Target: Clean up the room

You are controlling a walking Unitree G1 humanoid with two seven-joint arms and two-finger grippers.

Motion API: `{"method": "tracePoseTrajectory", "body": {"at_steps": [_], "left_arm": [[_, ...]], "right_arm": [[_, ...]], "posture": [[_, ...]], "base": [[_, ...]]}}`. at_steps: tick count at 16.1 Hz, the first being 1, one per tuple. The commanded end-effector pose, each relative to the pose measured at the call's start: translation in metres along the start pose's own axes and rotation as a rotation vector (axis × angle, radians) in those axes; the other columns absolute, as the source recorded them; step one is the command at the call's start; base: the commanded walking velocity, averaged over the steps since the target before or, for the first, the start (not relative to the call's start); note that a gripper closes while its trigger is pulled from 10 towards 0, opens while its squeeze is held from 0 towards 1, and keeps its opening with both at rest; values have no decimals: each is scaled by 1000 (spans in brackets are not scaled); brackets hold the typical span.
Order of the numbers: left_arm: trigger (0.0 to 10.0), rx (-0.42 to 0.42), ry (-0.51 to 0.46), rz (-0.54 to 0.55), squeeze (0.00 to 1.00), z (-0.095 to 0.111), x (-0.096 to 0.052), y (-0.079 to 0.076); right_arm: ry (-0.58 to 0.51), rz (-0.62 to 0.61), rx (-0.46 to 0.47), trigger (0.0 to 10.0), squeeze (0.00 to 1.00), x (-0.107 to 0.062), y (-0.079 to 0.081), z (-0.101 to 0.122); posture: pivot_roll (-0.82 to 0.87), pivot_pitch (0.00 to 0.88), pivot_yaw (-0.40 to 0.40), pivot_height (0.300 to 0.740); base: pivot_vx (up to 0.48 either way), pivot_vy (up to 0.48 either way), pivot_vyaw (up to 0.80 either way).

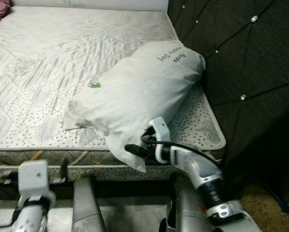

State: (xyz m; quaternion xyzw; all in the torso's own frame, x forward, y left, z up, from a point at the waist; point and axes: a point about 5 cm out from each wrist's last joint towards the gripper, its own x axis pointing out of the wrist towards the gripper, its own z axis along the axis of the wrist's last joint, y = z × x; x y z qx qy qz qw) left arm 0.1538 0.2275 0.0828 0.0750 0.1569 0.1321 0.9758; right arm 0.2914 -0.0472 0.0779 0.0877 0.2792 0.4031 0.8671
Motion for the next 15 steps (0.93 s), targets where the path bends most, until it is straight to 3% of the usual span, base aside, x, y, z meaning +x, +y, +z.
{"method": "tracePoseTrajectory", "body": {"at_steps": [1, 2, 6, 11, 15], "left_arm": [[10000, -3, -24, 14, 0, 6, -1, 2], [10000, -11, -28, 25, 0, 7, 0, 2], [10000, -23, -45, 25, 0, 12, 3, -2], [10000, -49, -62, 37, 0, 16, 11, -2], [10000, -57, -82, 37, 0, 21, 19, -7]], "right_arm": [[-60, -40, 11, 5765, 0, 5, 4, 14], [-150, -142, 73, 0, 0, 10, 0, 24], [-261, -268, 112, 0, 0, 15, -6, 42], [-314, -456, 197, 0, 0, 9, -32, 51], [-342, -517, 180, 0, 0, 4, -46, 60]], "posture": [[163, 0, -50, 516], [164, 0, -53, 516], [165, 0, -57, 516], [155, 0, -53, 516], [144, 0, -56, 516]], "base": [[0, 0, 0], [0, 0, 0], [0, 0, 0], [0, 0, 0], [0, 0, 0]]}}
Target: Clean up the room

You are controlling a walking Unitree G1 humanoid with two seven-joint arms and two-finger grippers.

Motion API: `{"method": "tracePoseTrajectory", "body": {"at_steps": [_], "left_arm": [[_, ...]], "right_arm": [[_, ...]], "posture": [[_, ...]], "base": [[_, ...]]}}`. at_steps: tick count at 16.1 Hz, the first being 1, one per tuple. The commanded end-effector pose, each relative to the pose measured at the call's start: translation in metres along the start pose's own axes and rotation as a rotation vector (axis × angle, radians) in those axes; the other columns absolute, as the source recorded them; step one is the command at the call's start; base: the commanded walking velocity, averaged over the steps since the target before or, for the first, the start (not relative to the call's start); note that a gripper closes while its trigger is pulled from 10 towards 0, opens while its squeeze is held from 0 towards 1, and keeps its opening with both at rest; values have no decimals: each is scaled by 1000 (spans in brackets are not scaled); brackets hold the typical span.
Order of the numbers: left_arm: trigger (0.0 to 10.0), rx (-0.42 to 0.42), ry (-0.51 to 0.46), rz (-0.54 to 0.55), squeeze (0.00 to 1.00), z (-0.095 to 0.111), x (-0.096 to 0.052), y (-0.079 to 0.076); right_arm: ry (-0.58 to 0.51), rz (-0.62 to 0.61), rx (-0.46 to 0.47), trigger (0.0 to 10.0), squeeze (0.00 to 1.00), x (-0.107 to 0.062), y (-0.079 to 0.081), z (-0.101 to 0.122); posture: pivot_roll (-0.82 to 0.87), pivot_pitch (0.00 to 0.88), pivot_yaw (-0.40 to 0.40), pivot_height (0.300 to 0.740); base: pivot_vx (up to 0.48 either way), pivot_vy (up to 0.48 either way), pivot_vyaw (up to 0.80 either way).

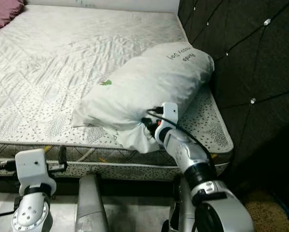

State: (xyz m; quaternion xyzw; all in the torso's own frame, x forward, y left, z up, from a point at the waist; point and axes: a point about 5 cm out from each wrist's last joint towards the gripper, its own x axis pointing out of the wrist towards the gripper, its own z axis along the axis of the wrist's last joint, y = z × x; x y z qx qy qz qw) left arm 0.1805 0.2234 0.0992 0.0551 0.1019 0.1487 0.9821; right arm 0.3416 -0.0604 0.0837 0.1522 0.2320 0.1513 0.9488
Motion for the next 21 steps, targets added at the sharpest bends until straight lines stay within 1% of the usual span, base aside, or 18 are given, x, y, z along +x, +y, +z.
{"method": "tracePoseTrajectory", "body": {"at_steps": [1, 2, 4, 6, 7, 8, 9, 10, 12, 13, 14, 15, 16, 17, 18, 20, 21], "left_arm": [[10000, 0, 12, 0, 0, -2, 2, -1], [10000, -1, 8, -2, 0, -1, 3, -2], [10000, -8, -1, -1, 0, 1, 9, -4], [10000, -22, -6, 0, 0, 1, 10, -6], [10000, -67, -2, 16, 0, 1, 11, -8], [10000, -168, 30, 59, 0, -1, 13, -6], [10000, -155, 16, 76, 0, 0, 15, -2], [10000, -151, 11, 80, 0, 1, 15, -1], [10000, -150, 10, 83, 0, 1, 15, 0], [10000, -146, 16, 80, 0, -2, 13, -2], [10000, -148, 18, 76, 0, -2, 13, -3], [10000, -151, 18, 67, 0, -1, 15, -6], [10000, -151, 14, 63, 0, 0, 17, -8], [10000, -150, 6, 63, 0, 1, 18, -8], [10000, -157, -19, 72, 0, 5, 19, -6], [10000, -151, -23, 76, 0, 6, 19, -4], [10000, -149, -23, 79, 0, 5, 17, -3]], "right_arm": [[-153, -49, -44, 0, 0, 0, -6, 39], [-163, -53, -57, 0, 0, 1, -8, 42], [-196, -95, -140, 0, 0, 2, -20, 58], [-228, -109, -233, 0, 0, 1, -25, 70], [-230, -121, -275, 0, 0, 1, -30, 74], [-189, -114, -333, 0, 0, 2, -34, 71], [-163, -127, -362, 0, 0, 0, -43, 70], [-161, -144, -380, 0, 0, -1, -50, 72], [-193, -219, -410, 0, 0, -8, -70, 87], [-238, -323, -465, 0, 0, -20, -92, 107], [-252, -352, -472, 0, 0, -23, -98, 114], [-272, -404, -497, 0, 0, -31, -109, 129], [-280, -436, -520, 0, 0, -37, -116, 138], [-266, -457, -543, 0, 0, -41, -121, 143], [-216, -485, -527, 0, 0, -46, -133, 142], [-208, -535, -489, 0, 0, -54, -146, 144], [-200, -582, -419, 0, 0, -61, -159, 140]], "posture": [[141, 0, -59, 516], [141, 0, -59, 516], [130, 0, -63, 516], [128, 0, -65, 516], [130, 0, -71, 516], [130, 0, -76, 516], [132, 0, -82, 516], [134, 0, -84, 516], [133, 0, -82, 516], [130, 0, -78, 516], [125, 0, -75, 516], [122, 0, -71, 516], [120, 0, -70, 516], [119, 0, -69, 516], [123, 0, -70, 516], [131, 0, -70, 516], [131, 0, -70, 516]], "base": [[0, 0, 0], [0, 0, 0], [0, 0, 0], [0, 0, 0], [0, 0, 0], [0, 0, 0], [0, 0, 0], [0, 0, 0], [0, 0, 0], [0, 0, 0], [0, 0, 0], [0, 0, 0], [0, 0, 0], [0, 0, 0], [0, 0, 0], [0, 0, 0], [0, 0, 0]]}}
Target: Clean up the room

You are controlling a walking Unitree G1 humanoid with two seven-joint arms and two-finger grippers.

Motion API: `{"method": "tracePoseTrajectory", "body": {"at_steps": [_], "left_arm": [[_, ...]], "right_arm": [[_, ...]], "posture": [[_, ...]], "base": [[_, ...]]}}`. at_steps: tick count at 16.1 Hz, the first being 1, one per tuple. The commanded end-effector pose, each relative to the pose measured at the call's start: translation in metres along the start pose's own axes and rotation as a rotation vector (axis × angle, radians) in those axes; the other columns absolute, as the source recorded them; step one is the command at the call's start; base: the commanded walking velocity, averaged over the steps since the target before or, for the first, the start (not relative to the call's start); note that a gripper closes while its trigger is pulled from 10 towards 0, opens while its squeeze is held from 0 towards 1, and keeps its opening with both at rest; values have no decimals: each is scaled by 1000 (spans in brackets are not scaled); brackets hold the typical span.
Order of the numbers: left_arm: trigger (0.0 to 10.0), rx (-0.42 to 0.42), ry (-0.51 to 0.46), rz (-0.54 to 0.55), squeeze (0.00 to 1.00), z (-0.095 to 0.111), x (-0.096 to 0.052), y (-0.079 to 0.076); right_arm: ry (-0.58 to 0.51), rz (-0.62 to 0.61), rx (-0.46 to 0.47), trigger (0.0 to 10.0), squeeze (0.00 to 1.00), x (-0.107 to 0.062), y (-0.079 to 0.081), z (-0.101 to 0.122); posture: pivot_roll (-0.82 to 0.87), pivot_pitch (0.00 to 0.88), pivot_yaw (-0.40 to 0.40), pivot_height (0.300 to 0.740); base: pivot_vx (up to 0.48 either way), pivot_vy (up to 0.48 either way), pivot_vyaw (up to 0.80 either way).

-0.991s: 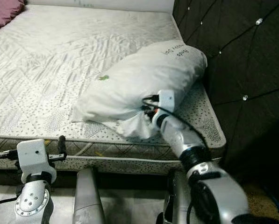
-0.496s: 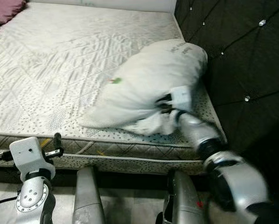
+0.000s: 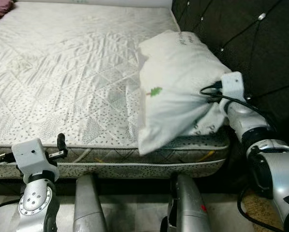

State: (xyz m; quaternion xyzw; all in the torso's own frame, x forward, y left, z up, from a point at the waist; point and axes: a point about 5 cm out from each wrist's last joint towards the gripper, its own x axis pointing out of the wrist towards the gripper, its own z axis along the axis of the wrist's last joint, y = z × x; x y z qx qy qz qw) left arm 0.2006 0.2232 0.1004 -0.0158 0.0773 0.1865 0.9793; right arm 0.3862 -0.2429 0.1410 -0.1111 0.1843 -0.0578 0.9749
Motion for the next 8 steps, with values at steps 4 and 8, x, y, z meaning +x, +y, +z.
{"method": "tracePoseTrajectory", "body": {"at_steps": [4, 8], "left_arm": [[10000, 12, 4, 17, 0, -2, -2, 4], [10000, 19, 10, 14, 0, -4, -1, 4]], "right_arm": [[4, -99, 18, 0, 0, -4, -22, -13], [58, -145, 55, 0, 0, -11, -18, -60]], "posture": [[125, 0, -68, 516], [106, 0, -55, 516]], "base": [[0, 0, 0], [0, 0, 0]]}}
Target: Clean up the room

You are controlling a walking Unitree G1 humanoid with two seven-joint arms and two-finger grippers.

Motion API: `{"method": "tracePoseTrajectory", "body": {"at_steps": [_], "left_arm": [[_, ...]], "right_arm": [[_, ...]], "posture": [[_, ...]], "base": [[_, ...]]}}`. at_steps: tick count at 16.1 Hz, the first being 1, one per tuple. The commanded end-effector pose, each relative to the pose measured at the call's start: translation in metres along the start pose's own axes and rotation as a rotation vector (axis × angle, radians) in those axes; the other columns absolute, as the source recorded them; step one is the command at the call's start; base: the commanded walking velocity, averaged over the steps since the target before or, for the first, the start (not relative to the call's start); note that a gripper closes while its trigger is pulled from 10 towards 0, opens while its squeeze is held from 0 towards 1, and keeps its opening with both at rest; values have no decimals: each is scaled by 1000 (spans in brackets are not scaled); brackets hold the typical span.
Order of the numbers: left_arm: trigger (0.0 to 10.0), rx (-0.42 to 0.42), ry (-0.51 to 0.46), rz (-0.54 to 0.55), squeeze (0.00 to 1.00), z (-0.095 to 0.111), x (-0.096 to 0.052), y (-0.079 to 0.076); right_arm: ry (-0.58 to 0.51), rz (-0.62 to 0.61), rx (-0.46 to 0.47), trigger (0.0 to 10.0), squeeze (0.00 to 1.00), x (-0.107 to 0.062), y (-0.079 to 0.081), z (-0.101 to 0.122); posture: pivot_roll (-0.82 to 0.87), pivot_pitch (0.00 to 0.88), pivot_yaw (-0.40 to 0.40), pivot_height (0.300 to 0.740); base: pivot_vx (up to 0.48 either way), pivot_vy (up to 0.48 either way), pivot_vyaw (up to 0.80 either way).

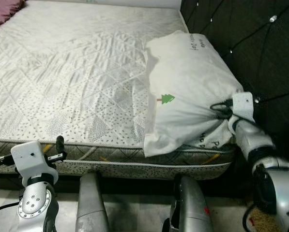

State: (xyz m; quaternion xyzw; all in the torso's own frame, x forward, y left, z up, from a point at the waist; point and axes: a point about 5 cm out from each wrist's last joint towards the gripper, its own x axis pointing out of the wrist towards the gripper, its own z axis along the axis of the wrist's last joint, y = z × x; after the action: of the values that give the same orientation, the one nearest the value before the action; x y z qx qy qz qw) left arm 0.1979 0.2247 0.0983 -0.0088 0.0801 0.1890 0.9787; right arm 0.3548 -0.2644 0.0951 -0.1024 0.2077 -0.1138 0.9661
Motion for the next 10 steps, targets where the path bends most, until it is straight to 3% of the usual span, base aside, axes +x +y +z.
{"method": "tracePoseTrajectory", "body": {"at_steps": [1, 3, 7, 9, 10], "left_arm": [[10000, 20, 11, 11, 0, -2, 1, 2], [10000, 23, 16, 16, 0, -4, 1, 2], [10000, 28, 10, 25, 0, -2, 4, 4], [10000, 25, 7, 26, 0, -1, 6, 3], [10000, 41, -18, 8, 0, 4, 7, -1]], "right_arm": [[-5, -21, 29, 0, 0, -3, 2, -11], [-39, 68, -14, 0, 0, -18, 32, -35], [-72, 149, -63, 0, 0, -42, 51, -52], [-64, 147, -42, 0, 0, -33, 51, -45], [-129, 163, -138, 0, 0, -20, 48, -18]], "posture": [[103, 0, -52, 516], [96, 0, -48, 516], [91, 0, -51, 516], [92, 0, -49, 516], [98, 0, -48, 516]], "base": [[0, 0, 0], [0, 0, 0], [0, 0, 0], [0, 0, 0], [0, 0, 0]]}}
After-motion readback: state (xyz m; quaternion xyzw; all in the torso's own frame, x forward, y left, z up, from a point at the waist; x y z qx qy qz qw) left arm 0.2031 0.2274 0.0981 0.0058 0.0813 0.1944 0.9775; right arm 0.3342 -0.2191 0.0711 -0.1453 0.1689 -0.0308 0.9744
